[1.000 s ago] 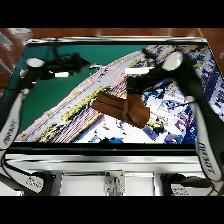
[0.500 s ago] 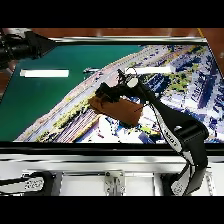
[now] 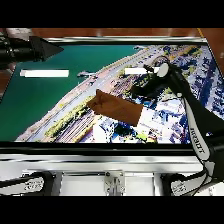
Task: Fold the shirts.
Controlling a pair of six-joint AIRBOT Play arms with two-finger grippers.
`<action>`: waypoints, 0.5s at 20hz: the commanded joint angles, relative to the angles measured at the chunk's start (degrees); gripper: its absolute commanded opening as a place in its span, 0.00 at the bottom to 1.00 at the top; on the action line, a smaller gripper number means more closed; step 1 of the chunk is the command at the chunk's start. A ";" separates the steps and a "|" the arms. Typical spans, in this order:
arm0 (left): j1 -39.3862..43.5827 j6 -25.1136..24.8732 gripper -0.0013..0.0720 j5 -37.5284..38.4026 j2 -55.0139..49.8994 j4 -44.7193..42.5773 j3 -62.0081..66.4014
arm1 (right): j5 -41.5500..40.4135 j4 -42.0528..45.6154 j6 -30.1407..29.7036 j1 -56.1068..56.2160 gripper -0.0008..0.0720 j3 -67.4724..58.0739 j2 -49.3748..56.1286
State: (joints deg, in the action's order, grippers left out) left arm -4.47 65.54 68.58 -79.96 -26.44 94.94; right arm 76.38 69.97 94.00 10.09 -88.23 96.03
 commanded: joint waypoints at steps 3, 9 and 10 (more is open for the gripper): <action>0.22 5.49 0.06 2.84 1.55 -19.17 0.02 | 1.29 -6.49 -0.83 -9.66 0.95 17.68 -2.86; 0.22 8.28 0.06 4.13 4.28 -25.07 0.02 | -22.77 -23.93 -5.16 -6.05 0.95 26.88 -2.32; 0.22 8.31 0.06 4.13 4.48 -25.07 0.04 | -23.85 -25.31 -5.14 -5.11 0.95 26.86 -1.55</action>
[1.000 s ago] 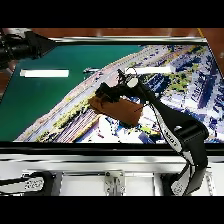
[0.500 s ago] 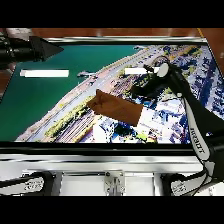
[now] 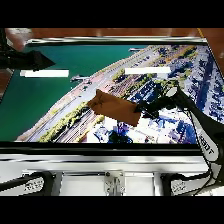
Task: Fold the shirts.
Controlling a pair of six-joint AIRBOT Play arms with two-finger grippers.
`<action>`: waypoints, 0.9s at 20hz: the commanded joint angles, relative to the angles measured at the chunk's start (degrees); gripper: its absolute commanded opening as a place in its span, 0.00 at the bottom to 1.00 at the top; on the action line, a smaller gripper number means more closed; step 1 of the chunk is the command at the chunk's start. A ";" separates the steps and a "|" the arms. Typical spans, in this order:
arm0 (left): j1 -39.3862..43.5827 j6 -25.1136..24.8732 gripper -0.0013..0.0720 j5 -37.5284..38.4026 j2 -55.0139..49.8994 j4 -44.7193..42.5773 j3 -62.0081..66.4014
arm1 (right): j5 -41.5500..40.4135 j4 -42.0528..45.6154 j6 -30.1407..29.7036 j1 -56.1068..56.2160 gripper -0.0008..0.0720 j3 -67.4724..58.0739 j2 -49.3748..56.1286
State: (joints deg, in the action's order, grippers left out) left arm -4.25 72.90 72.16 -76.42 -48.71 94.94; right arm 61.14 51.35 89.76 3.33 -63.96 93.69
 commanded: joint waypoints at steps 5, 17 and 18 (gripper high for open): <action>0.00 3.56 0.06 0.57 1.07 -2.78 0.04 | -10.73 -15.93 -6.73 2.95 0.12 2.21 3.89; 2.14 9.68 0.06 7.48 1.29 -7.13 0.02 | -2.45 -12.48 -17.07 -30.14 0.12 -23.52 -1.51; 2.95 9.90 0.06 7.45 1.36 -8.07 0.02 | 0.15 -8.70 -16.31 -33.94 0.12 -23.52 -1.46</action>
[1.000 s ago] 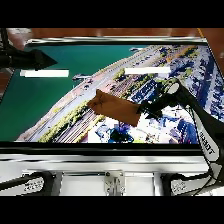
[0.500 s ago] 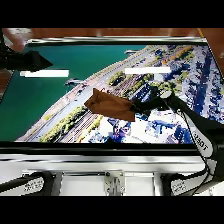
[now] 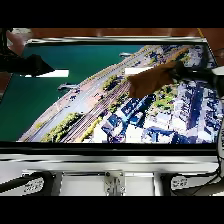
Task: Fold the shirts.
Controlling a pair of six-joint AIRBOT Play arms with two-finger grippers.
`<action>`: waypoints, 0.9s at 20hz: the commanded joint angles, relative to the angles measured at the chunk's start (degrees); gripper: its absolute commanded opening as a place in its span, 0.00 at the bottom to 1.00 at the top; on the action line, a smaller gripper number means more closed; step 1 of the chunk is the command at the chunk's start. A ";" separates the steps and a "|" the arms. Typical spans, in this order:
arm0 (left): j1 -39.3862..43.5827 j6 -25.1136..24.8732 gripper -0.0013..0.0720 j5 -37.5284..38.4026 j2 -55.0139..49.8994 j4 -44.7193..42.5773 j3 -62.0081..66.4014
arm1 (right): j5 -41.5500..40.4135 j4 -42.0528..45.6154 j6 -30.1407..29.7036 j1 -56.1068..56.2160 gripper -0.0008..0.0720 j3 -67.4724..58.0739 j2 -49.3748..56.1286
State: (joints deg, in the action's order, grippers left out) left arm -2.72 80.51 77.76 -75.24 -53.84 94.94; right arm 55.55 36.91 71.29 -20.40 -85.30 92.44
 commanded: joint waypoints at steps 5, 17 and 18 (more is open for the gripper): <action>6.62 5.35 0.06 1.81 0.17 -4.61 0.02 | 16.79 28.04 9.03 -27.71 0.12 0.07 -0.13; 21.99 11.93 0.06 -3.19 0.00 -14.36 0.02 | 15.80 28.37 10.58 -52.39 0.12 36.20 -12.00; 22.08 11.93 0.06 -3.13 -0.13 -14.38 0.02 | 15.43 30.10 10.95 -52.39 0.12 38.38 -13.97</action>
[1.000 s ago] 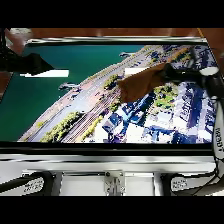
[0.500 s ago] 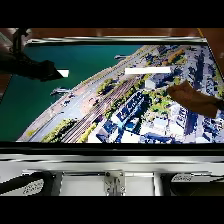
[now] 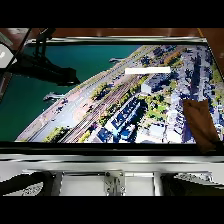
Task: Fold the shirts.
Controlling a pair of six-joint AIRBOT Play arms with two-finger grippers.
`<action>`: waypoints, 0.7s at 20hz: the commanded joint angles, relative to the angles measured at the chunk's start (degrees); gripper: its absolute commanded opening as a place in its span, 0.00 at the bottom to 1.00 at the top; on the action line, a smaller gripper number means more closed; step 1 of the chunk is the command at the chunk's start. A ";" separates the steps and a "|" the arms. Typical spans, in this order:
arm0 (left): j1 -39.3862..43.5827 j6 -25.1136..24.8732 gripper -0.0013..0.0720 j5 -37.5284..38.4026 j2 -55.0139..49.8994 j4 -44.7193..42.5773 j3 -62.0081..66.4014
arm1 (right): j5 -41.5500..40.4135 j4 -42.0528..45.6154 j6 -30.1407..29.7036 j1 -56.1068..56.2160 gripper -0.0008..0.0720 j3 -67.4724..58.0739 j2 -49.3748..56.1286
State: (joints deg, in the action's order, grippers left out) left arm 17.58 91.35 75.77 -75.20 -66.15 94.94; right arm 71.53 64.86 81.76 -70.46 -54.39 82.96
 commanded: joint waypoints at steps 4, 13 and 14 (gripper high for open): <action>1.79 1.09 0.06 -1.14 -0.24 -2.47 0.02 | -2.80 7.54 3.80 -2.34 0.12 10.95 -9.29; 1.86 0.85 0.06 -1.11 -0.24 -3.80 0.02 | 0.37 11.87 4.42 -2.34 0.94 9.20 -14.34; 1.86 0.87 0.06 -0.63 -0.22 -3.76 0.02 | 1.86 12.83 4.33 -2.34 0.94 7.21 -15.26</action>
State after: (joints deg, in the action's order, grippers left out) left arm 19.44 92.38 74.67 -75.42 -69.69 94.94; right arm 70.46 75.33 86.70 -72.75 -44.95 69.52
